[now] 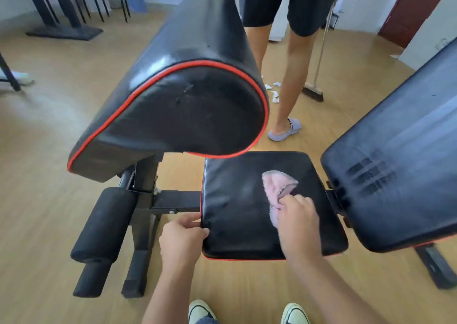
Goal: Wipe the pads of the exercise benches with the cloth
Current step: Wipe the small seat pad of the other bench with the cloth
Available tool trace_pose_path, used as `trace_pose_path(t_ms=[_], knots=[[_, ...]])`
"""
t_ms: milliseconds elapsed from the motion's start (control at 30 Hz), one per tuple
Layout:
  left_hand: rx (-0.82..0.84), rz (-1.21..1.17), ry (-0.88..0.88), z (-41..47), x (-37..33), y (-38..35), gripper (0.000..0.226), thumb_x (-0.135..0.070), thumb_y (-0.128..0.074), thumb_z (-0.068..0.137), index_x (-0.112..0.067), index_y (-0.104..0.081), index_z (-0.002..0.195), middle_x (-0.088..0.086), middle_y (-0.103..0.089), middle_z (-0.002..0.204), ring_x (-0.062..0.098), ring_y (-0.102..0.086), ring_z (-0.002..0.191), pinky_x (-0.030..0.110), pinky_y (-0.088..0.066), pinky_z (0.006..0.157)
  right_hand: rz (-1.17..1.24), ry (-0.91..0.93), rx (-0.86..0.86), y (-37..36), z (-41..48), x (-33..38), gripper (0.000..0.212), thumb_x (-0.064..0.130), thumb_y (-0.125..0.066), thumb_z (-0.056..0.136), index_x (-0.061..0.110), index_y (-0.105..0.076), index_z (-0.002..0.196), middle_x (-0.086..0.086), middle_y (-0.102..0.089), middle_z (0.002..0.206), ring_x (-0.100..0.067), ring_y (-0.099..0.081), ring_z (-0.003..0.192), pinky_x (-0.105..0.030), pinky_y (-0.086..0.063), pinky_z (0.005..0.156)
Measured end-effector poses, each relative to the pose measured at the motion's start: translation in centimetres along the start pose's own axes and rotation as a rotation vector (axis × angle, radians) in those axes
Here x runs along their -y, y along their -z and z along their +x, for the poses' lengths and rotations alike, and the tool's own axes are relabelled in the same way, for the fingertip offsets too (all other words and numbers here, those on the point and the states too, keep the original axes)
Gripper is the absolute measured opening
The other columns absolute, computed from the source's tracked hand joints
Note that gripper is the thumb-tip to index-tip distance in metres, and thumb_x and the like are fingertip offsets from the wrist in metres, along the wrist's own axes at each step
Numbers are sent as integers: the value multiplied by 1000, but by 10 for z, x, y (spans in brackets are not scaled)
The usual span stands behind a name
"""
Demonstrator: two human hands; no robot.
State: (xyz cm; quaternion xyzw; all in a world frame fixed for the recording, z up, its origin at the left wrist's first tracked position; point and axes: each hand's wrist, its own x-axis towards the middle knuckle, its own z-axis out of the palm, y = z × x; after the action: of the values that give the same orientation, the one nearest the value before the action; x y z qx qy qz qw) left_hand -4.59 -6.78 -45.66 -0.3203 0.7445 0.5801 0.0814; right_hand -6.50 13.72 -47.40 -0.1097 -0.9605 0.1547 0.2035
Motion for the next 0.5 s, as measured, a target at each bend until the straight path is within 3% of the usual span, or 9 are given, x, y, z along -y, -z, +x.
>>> trace_pose_path(t_ms=[100,133,200,267,367,500], knots=[[-8,34,15,1,0,-2,20,-7,-67,68,-21,-79,76,-1,-78,71,28,-74,79,41,-63,78,170,371,179,-19,-50,81,6,11,-57,77,16,-60,76,1,-53,73,-18,-46,74,-31,-42,55],[-18,54,14,1,1,-1,17,-9,-64,66,-18,-77,73,2,-76,66,30,-73,74,40,-63,73,193,510,244,-20,-55,89,7,10,-57,79,17,-59,79,2,-51,75,-17,-45,75,-31,-43,56],[-9,61,5,-3,1,1,24,-7,-64,67,-26,-79,74,1,-79,73,29,-75,80,43,-64,78,201,647,253,-13,-32,64,8,13,-54,83,17,-57,76,3,-47,73,-16,-46,73,-30,-43,57],[4,47,-9,-15,-3,4,32,-4,-69,76,-29,-82,93,-3,-82,89,21,-75,88,38,-63,84,66,490,177,-1,12,10,14,11,-48,78,13,-58,69,-1,-50,69,-22,-50,69,-32,-42,57],[-55,47,-15,-24,0,5,31,-5,-71,82,-21,-81,107,-4,-82,95,14,-72,89,29,-57,80,-90,54,122,15,68,-63,16,-11,-52,69,3,-60,65,-10,-54,66,-35,-53,65,-37,-38,53],[-71,105,-28,-21,-3,2,35,0,-68,83,-20,-79,109,-1,-81,97,9,-66,80,22,-48,62,-89,-85,53,5,60,-31,16,-7,-56,77,1,-69,77,-15,-64,74,-33,-56,70,-32,-39,57]])
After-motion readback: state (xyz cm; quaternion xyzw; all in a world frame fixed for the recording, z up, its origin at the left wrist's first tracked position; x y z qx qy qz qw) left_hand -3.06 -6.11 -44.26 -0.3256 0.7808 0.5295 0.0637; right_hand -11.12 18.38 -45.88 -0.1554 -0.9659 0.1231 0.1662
